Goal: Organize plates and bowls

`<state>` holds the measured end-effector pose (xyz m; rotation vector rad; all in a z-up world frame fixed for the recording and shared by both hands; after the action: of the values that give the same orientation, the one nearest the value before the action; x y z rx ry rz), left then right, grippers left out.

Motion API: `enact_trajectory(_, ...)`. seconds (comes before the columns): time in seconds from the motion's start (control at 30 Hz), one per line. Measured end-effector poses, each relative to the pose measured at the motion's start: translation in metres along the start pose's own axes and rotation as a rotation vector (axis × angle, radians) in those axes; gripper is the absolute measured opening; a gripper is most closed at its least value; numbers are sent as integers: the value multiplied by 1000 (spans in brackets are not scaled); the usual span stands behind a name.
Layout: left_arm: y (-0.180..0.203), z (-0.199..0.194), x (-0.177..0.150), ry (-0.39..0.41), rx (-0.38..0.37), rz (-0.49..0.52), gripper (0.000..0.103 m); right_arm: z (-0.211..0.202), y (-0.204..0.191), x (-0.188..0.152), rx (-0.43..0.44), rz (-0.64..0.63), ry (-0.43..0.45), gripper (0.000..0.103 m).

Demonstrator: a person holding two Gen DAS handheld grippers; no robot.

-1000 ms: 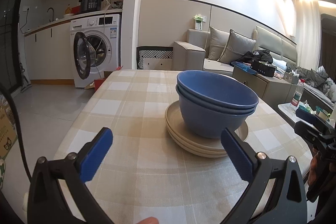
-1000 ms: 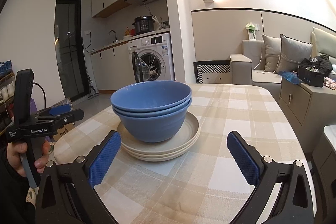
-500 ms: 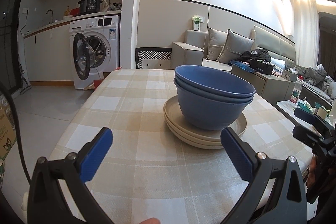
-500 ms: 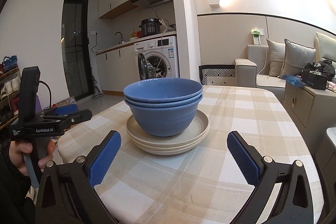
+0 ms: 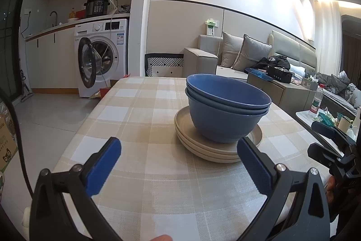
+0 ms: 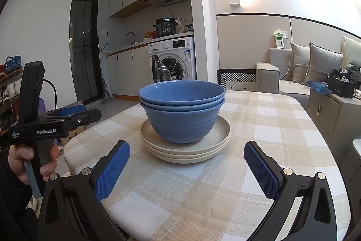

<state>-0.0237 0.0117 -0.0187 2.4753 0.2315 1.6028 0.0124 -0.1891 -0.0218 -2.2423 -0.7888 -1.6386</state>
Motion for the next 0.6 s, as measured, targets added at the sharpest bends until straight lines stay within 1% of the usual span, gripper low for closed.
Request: enact_trajectory(0.6, 3, -1, 3, 6, -1, 2, 103, 2, -3, -5, 3, -1, -5, 103)
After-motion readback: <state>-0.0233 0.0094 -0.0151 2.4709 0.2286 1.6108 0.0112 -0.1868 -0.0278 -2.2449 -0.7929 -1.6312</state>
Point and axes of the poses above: each gripper's, at about its wrist camera, not at the fingertips, and z roughly the way its jaws point, y to its right, x to its top, the point moved 8 cm from there along z, roughly the way its jaws point, and after that the axes turned 9 degrees about -z, right-handed, at the moved point
